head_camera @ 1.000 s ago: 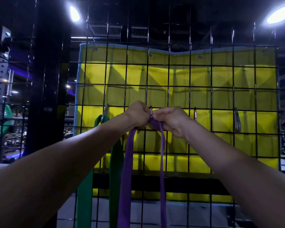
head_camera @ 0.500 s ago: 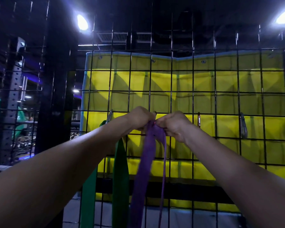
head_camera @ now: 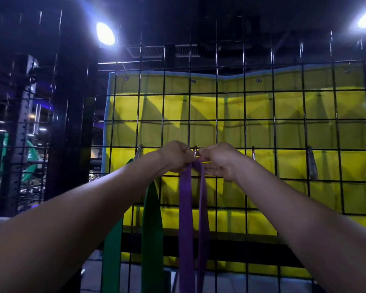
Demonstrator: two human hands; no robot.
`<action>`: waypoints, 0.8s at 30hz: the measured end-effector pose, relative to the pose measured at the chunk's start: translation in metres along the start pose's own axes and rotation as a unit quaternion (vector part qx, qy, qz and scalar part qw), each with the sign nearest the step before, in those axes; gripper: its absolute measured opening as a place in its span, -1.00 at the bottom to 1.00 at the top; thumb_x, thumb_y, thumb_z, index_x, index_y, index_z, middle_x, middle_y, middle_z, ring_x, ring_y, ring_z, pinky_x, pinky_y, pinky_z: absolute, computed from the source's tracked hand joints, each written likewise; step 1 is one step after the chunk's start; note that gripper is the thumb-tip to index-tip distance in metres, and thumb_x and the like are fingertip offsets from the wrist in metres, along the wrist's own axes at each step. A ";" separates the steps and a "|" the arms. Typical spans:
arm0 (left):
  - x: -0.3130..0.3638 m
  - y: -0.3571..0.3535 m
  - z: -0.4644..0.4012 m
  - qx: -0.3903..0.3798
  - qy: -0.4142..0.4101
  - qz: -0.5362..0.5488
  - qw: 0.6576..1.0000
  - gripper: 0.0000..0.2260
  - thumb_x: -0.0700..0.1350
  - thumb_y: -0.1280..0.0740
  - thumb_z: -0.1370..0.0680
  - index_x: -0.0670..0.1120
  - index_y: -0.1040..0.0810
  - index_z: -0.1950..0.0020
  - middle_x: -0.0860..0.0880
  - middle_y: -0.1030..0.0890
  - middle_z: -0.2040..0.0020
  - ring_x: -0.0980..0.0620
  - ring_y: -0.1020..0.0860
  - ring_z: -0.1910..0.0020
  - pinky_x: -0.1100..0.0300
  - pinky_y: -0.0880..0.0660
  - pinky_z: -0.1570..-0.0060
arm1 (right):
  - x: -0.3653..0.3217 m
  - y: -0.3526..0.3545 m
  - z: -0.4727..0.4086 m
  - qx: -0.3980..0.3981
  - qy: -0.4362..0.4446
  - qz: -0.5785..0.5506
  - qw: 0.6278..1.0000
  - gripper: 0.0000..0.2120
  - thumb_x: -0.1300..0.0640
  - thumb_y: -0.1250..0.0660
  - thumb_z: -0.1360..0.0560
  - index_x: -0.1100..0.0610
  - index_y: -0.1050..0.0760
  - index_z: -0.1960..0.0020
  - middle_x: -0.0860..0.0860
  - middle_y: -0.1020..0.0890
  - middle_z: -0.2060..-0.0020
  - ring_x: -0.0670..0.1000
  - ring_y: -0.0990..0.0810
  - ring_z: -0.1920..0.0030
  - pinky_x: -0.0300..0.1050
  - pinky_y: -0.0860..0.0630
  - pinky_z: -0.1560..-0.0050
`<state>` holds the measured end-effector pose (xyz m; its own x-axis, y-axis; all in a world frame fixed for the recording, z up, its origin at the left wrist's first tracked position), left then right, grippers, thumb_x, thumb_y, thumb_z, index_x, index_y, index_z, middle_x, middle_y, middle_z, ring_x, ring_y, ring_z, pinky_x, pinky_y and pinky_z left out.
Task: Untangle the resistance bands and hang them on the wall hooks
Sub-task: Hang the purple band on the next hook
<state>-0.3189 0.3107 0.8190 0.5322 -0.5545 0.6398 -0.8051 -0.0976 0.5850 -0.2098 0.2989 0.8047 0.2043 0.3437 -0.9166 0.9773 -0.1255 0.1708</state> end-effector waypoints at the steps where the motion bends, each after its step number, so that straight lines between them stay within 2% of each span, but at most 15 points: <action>1: -0.002 0.000 0.000 0.008 0.002 0.017 1.000 -0.88 -0.26 -0.25 -0.56 -0.15 -0.47 0.19 -0.10 -0.46 0.31 0.05 -0.40 0.38 0.32 -0.40 0.45 | -0.001 -0.001 -0.001 0.004 -0.006 0.000 1.000 -0.87 0.24 -0.21 -0.57 0.17 -0.47 0.14 0.08 -0.55 0.23 0.06 -0.55 0.18 -0.04 -0.54 -0.01; 3: -0.004 0.001 0.002 0.022 0.004 0.042 0.999 -0.85 -0.26 -0.26 -0.55 -0.12 -0.47 0.22 -0.09 -0.47 0.31 0.06 -0.40 0.38 0.31 -0.41 0.46 | -0.002 -0.001 -0.001 0.022 -0.012 0.000 1.000 -0.93 0.24 -0.25 -0.55 0.21 -0.49 0.08 0.09 -0.54 0.23 0.08 -0.54 0.17 -0.05 -0.54 -0.04; 5: -0.005 0.001 0.006 0.033 0.004 0.058 0.998 -0.92 -0.22 -0.25 -0.56 -0.13 -0.51 0.12 -0.08 -0.47 0.30 0.07 -0.40 0.36 0.38 -0.39 0.53 | -0.003 -0.002 -0.002 0.031 -0.015 0.001 0.999 -0.96 0.25 -0.28 -0.53 0.21 -0.49 0.05 0.07 -0.52 0.31 0.04 -0.54 0.28 -0.08 -0.54 0.00; 9: -0.011 0.000 0.012 0.048 -0.005 0.055 0.997 -0.89 -0.15 -0.24 -0.57 -0.11 -0.55 -0.01 -0.12 -0.52 0.19 -0.02 -0.46 0.22 0.23 -0.39 0.34 | -0.004 -0.005 -0.006 0.016 -0.002 0.023 1.000 -0.86 0.21 -0.31 -0.52 0.17 -0.48 0.22 0.05 -0.55 0.33 -0.03 -0.53 0.36 -0.21 -0.55 0.26; 12: -0.014 -0.002 0.014 0.051 -0.022 0.081 0.995 -0.89 -0.15 -0.25 -0.57 -0.12 -0.56 0.02 -0.12 -0.55 0.17 -0.01 -0.50 0.21 0.13 -0.51 0.25 | -0.005 -0.007 -0.009 0.005 0.014 0.039 0.999 -0.94 0.22 -0.34 -0.50 0.23 -0.53 0.08 0.07 -0.57 0.32 -0.04 -0.54 0.35 -0.17 -0.56 0.21; 13: -0.014 -0.001 0.014 0.059 -0.033 0.083 0.994 -0.90 -0.16 -0.26 -0.56 -0.12 -0.57 0.05 -0.11 -0.56 0.18 0.00 -0.51 0.22 0.09 -0.55 0.19 | -0.005 -0.007 -0.011 0.004 0.015 0.041 0.999 -0.90 0.23 -0.34 -0.50 0.24 -0.54 0.02 0.07 -0.57 0.32 -0.04 -0.54 0.34 -0.15 -0.57 0.19; 14: -0.014 0.001 0.013 0.072 -0.043 0.076 0.994 -0.90 -0.17 -0.28 -0.56 -0.11 -0.58 0.09 -0.09 -0.56 0.20 0.02 -0.51 0.24 0.10 -0.56 0.16 | -0.005 -0.007 -0.011 0.004 0.013 0.041 0.999 -0.89 0.23 -0.34 -0.50 0.25 -0.53 0.00 0.06 -0.57 0.31 -0.04 -0.55 0.34 -0.15 -0.58 0.20; 15: -0.014 0.002 0.012 0.089 -0.050 0.065 0.993 -0.91 -0.18 -0.29 -0.54 -0.10 -0.58 0.12 -0.06 -0.55 0.25 0.06 -0.49 0.30 0.18 -0.54 0.22 | -0.005 -0.007 -0.011 0.003 0.010 0.041 0.999 -0.92 0.24 -0.33 -0.50 0.24 -0.53 0.03 0.05 -0.58 0.32 -0.04 -0.55 0.34 -0.17 -0.58 0.24; 17: -0.015 0.007 0.012 0.134 -0.060 0.050 0.988 -0.93 -0.17 -0.33 -0.51 -0.07 -0.55 0.19 0.01 -0.52 0.34 0.14 -0.43 0.39 0.41 -0.40 0.44 | -0.005 -0.007 -0.010 0.003 0.002 0.036 0.999 -0.94 0.26 -0.33 -0.50 0.24 -0.52 0.14 0.03 -0.57 0.33 -0.06 -0.55 0.36 -0.21 -0.57 0.36; 18: -0.016 0.010 0.013 0.158 -0.068 0.046 0.984 -0.92 -0.16 -0.35 -0.49 -0.06 -0.54 0.21 0.02 -0.52 0.35 0.15 -0.42 0.40 0.45 -0.33 0.50 | -0.005 -0.006 -0.010 0.006 -0.001 0.031 1.000 -0.90 0.27 -0.33 -0.50 0.23 -0.50 0.20 0.03 -0.57 0.34 -0.06 -0.55 0.36 -0.24 -0.56 0.41; 20: -0.016 0.014 0.014 0.193 -0.083 0.042 0.977 -0.93 -0.16 -0.37 -0.48 -0.09 -0.58 0.20 -0.01 -0.56 0.31 0.14 -0.45 0.35 0.49 -0.31 0.48 | -0.005 -0.006 -0.010 0.012 -0.007 0.019 1.000 -0.87 0.28 -0.33 -0.50 0.23 -0.48 0.23 0.03 -0.57 0.34 -0.07 -0.55 0.37 -0.28 -0.54 0.48; 22: -0.015 0.017 0.015 0.210 -0.081 0.040 0.974 -0.92 -0.17 -0.37 -0.48 -0.15 -0.63 0.17 -0.01 -0.56 0.32 0.16 -0.45 0.36 0.50 -0.32 0.47 | -0.005 -0.006 -0.008 0.019 -0.013 0.008 1.000 -0.94 0.29 -0.35 -0.48 0.29 -0.51 0.14 0.04 -0.57 0.34 -0.06 -0.55 0.37 -0.29 -0.53 0.50; 24: -0.016 0.018 0.012 0.194 -0.062 0.044 0.978 -0.91 -0.17 -0.38 -0.48 -0.16 -0.62 0.19 0.00 -0.54 0.37 0.16 -0.45 0.40 0.48 -0.34 0.48 | -0.005 -0.006 -0.007 0.026 -0.011 0.007 1.000 -0.83 0.27 -0.39 -0.45 0.32 -0.52 -0.01 0.06 -0.57 0.34 -0.06 -0.55 0.37 -0.29 -0.54 0.48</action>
<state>-0.3455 0.3079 0.8134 0.4394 -0.6682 0.6003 -0.8982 -0.3375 0.2817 -0.2161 0.3048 0.8110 0.2159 0.3208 -0.9222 0.9699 -0.1790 0.1648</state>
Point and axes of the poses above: each hand's wrist, its own z-axis away from the middle knuckle, its own y-axis out of the back of the hand, x = y × z, the point moved 8 cm from there along -z, towards the middle knuckle
